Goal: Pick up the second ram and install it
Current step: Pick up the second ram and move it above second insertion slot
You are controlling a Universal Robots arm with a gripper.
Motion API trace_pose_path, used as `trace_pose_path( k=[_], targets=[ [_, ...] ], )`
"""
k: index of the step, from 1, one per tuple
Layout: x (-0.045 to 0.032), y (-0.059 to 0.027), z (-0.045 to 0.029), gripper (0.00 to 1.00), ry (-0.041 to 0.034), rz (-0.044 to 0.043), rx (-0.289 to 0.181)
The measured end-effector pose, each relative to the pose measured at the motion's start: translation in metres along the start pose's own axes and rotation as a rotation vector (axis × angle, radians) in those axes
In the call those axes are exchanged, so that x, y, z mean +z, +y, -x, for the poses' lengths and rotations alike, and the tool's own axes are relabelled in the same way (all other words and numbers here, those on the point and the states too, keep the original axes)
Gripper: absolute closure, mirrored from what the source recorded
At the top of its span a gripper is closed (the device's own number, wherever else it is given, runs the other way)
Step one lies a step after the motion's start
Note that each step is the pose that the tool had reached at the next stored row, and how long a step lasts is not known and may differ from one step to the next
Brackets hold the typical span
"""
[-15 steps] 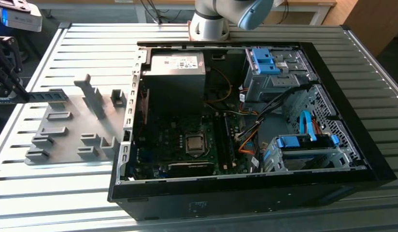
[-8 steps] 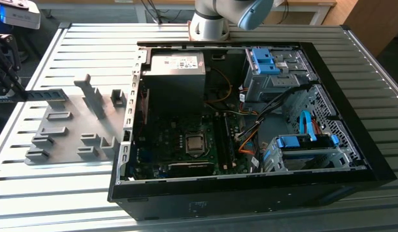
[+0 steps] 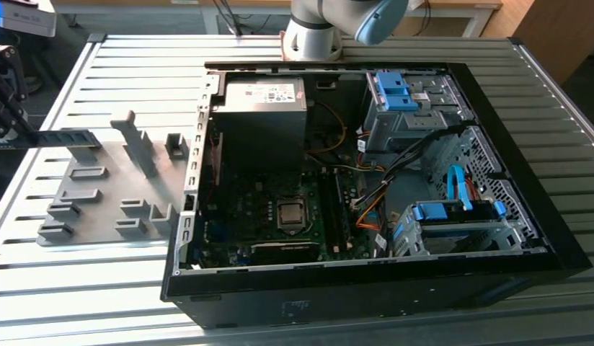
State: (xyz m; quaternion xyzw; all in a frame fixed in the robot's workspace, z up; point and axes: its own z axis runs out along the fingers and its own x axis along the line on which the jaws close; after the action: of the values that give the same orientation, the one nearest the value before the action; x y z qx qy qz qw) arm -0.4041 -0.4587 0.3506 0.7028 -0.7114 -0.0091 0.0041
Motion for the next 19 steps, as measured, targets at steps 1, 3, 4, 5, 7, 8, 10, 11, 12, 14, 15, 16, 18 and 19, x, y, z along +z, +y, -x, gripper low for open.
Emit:
trace_pose_path(
  k=[1, 3, 4, 5, 7, 8, 10, 11, 12, 14, 15, 16, 18, 19],
  targets=[
    [-0.0010, 0.0000, 0.0000, 0.86, 0.0000, 0.0000, 0.000],
    [-0.0030, 0.0001, 0.0000, 0.86, 0.0000, 0.0000, 0.000],
    [-0.0040, 0.0001, 0.0000, 0.86, 0.0000, 0.0000, 0.000],
    [-0.0050, 0.0001, 0.0000, 0.86, 0.0000, -0.0001, 0.000],
    [-0.0069, 0.0001, 0.0000, 0.86, 0.0000, 0.0000, 0.000],
    [-0.0078, 0.0001, 0.0001, 0.86, 0.0000, -0.0001, 0.000],
    [-0.0099, 0.0002, 0.0001, 0.86, 0.0001, 0.0000, 0.000],
    [-0.0108, 0.0002, 0.0001, 0.86, 0.0000, 0.0000, 0.000],
    [-0.0118, 0.0002, 0.0001, 0.86, 0.0000, -0.0001, 0.000],
    [-0.0138, 0.0003, 0.0001, 0.86, 0.0000, 0.0000, 0.000],
    [-0.0147, 0.0003, 0.0001, 0.86, 0.0000, -0.0001, 0.000],
    [-0.0157, 0.0003, 0.0001, 0.86, 0.0000, -0.0001, 0.000],
    [-0.0177, 0.0003, 0.0001, 0.86, 0.0000, -0.0001, 0.000],
    [-0.0187, 0.0004, 0.0001, 0.86, 0.0000, 0.0000, 0.000]
  ],
)
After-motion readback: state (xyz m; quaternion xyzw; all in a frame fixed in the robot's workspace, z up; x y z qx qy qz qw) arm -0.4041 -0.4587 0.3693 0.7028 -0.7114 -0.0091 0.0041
